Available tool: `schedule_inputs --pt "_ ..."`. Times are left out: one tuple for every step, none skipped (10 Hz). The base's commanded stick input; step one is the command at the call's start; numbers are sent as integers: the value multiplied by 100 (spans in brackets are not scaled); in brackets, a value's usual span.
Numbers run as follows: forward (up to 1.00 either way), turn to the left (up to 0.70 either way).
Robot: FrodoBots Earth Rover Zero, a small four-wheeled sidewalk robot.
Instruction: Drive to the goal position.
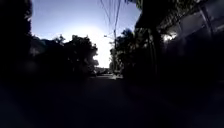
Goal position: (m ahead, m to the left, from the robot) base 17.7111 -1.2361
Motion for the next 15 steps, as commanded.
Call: schedule_inputs --pt "85 4" --pt "85 2" --pt "85 0" --pt "85 0" --pt "85 0" --pt "85 0" --pt "85 0" --pt "85 0" --pt "85 0" --pt "85 0" --pt "85 0" --pt "85 0" --pt "85 0" --pt "85 0" --pt "85 0"
